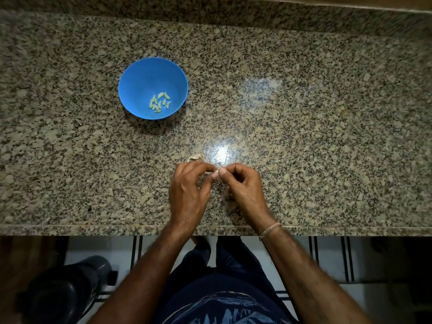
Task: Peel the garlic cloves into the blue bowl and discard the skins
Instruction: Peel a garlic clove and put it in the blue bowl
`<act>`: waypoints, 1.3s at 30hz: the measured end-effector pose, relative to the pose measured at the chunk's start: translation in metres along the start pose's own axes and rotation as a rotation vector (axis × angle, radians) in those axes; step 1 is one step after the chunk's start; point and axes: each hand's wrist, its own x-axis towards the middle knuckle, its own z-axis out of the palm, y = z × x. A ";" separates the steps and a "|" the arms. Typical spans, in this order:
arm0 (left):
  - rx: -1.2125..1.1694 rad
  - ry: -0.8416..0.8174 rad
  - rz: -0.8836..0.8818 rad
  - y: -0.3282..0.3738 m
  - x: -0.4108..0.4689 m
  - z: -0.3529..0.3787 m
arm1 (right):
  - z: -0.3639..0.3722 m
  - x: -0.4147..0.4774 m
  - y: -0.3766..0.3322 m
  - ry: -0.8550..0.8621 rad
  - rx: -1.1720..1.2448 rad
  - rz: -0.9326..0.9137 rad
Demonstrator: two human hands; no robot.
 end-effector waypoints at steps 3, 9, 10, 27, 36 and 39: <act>0.012 0.045 -0.043 0.001 0.000 0.001 | -0.003 0.001 0.002 0.006 -0.038 -0.053; 0.092 -0.066 -0.127 0.000 -0.001 0.007 | 0.002 0.004 0.003 0.004 -0.047 -0.078; 0.101 -0.069 -0.132 -0.001 -0.003 0.007 | 0.002 0.004 0.004 0.022 -0.047 -0.068; 0.151 0.171 0.011 -0.017 -0.005 -0.006 | 0.009 -0.001 0.005 0.035 -0.151 -0.038; 0.152 0.189 -0.118 -0.062 -0.008 -0.024 | 0.013 0.017 0.022 0.050 -0.807 -0.366; 0.068 0.070 -0.099 -0.057 -0.038 -0.014 | 0.018 0.005 0.022 -0.038 -0.800 -0.399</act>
